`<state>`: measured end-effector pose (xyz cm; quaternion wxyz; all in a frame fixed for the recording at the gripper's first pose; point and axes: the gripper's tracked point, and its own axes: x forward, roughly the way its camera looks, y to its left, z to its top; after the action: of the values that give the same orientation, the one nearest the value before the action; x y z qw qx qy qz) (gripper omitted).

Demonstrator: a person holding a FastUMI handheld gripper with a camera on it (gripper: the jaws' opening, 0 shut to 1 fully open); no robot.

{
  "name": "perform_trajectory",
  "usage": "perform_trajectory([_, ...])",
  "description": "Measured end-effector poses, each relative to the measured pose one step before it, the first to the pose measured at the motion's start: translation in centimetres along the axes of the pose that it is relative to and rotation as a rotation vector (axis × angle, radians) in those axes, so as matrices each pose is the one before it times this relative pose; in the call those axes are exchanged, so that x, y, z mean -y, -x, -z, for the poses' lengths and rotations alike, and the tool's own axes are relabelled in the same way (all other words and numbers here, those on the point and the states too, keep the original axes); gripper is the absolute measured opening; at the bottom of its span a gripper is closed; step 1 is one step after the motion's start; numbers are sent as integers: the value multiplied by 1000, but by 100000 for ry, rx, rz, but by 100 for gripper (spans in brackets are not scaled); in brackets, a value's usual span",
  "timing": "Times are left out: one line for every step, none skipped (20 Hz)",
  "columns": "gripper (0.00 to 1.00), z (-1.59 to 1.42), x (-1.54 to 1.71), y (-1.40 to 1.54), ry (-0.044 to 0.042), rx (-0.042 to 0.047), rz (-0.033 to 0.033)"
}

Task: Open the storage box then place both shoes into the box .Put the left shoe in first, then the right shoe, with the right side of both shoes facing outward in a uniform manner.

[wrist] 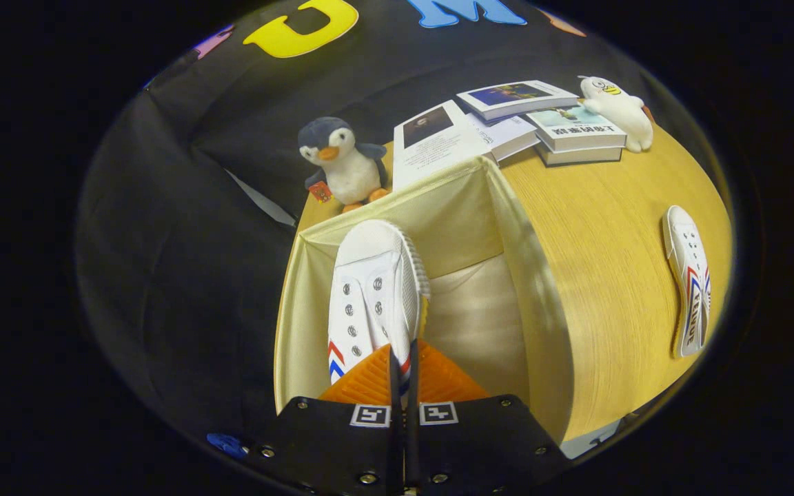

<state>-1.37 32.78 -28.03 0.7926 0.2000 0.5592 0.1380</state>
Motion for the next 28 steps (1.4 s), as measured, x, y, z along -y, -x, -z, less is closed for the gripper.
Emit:
perform_trajectory([1,615,-82,-693,497,-1849,508])
perform_trajectory([1,501,-37,-498,217,-1171,600])
perform_trajectory([1,205,-44,-566,-543,-1014,482])
perform_trajectory([1,339,10,-629,-425,-961,620])
perform_trajectory([1,156,0,-446,239,-920,1116])
perform_trajectory([1,-34,154,-208,1308,-64,1945])
perform_trajectory([1,-172,24,-192,1460,378,893])
perform_trajectory([1,-55,-83,-186,879,5,293])
perform_trajectory([1,1,-42,-67,451,1,-82])
perform_trajectory([1,188,-422,165,463,-60,-1906])
perform_trajectory([8,-331,-842,385,446,1154,-4245])
perform_trajectory([21,-506,-632,467,51,2051,-3520])
perform_trajectory([25,-397,-443,598,32,1582,-2789])
perform_trajectory([48,-415,-57,674,712,1224,-1327])
perform_trajectory([74,-262,310,574,1900,1413,656])
perform_trajectory([100,-551,279,930,2016,1109,-196])
perform_trajectory([99,-530,-7,1005,1562,1705,-1031])
perform_trajectory([97,-471,-245,762,918,1758,-1806])
perform_trajectory([97,-615,-7,928,1396,1931,-1167])
perform_trajectory([97,-724,423,1081,2459,1990,501])
perform_trajectory([97,-745,647,1010,3041,2244,1282])
perform_trajectory([98,-681,531,870,2697,1716,1020])
perform_trajectory([98,-685,558,877,2065,1772,640])
perform_trajectory([98,-672,599,877,1654,1812,605])
perform_trajectory([98,-628,768,772,1223,1594,774])
perform_trajectory([98,-495,910,638,1047,1272,985])
perform_trajectory([98,-395,978,690,687,859,1287])
perform_trajectory([98,-200,1015,620,501,646,1246])
